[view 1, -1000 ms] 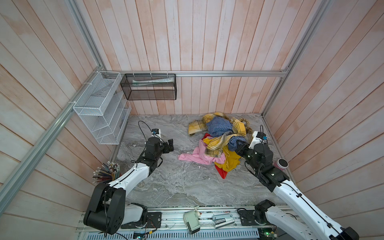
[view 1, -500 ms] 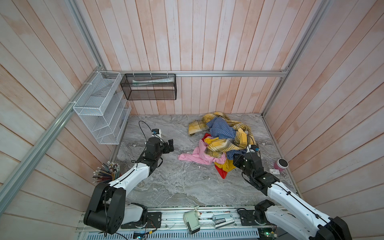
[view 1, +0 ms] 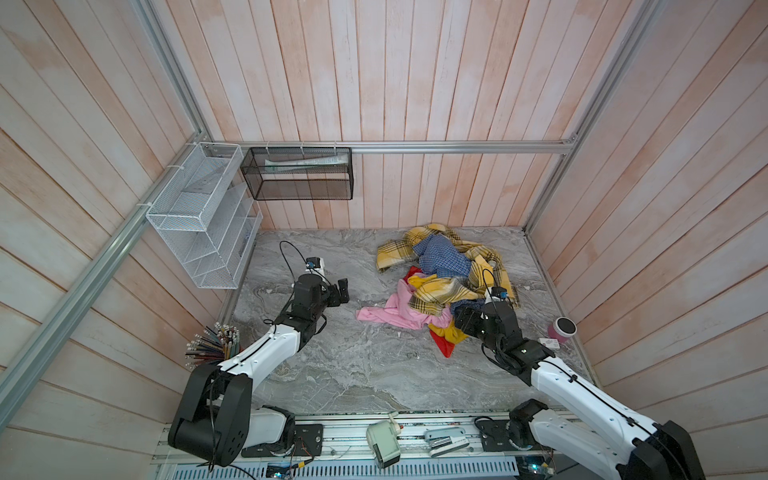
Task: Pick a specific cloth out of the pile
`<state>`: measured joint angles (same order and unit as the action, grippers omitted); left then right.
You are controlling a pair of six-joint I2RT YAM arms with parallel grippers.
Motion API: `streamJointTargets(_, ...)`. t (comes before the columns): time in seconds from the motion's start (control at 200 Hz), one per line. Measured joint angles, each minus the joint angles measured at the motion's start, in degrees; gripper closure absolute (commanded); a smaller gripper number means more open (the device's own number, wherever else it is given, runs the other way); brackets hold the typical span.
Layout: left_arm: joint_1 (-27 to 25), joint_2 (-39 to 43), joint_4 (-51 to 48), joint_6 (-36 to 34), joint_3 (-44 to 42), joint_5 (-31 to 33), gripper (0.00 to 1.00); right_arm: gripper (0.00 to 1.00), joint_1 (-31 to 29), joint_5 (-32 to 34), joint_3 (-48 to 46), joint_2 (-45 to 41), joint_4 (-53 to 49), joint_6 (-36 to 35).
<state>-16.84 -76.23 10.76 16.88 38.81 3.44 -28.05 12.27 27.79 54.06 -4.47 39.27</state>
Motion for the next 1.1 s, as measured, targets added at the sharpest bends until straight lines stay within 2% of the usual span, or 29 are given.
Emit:
streamJointTargets(0.1, 0.0, 0.0, -0.1, -0.2, 0.4, 0.0, 0.00, 0.11, 0.0, -0.5, -0.2, 0.8, 2.4, -0.6)
streamJointTargets(0.185, 0.0, -0.1, -0.1, -0.3, 0.4, 0.0, 0.00, 0.20, 0.0, 0.0, -0.2, 3.6, 4.5, -0.8)
streamJointTargets(0.215, 0.0, -0.2, -0.2, -0.3, 0.4, 0.0, 0.00, 0.28, 0.0, 0.4, -0.2, 4.9, 4.9, -0.9)
streamJointTargets(0.28, -0.1, -0.2, -0.5, -0.3, 0.5, 0.0, 0.00, 0.53, 0.1, 1.2, -0.2, 7.3, 6.3, -1.0)
streamJointTargets(0.385, -0.2, -0.2, -0.8, -0.4, 0.5, 0.0, 0.00, 0.69, 0.4, 1.9, -0.2, 9.3, 8.6, -1.1)
streamJointTargets(0.5, -0.2, -0.2, -1.0, -0.6, 0.5, 0.0, 0.00, 1.00, 0.5, 2.0, 1.1, 9.8, 9.2, -2.3)
streamJointTargets(0.92, -0.3, -0.2, -1.4, -1.8, 1.4, 0.9, 0.00, 1.00, -3.0, 6.2, 16.6, 2.9, -1.2, -4.6)
streamJointTargets(1.096, -0.5, -0.2, -1.4, -2.3, 1.8, 1.3, 0.00, 1.00, -4.3, 7.0, 23.1, 2.9, -4.7, -5.1)
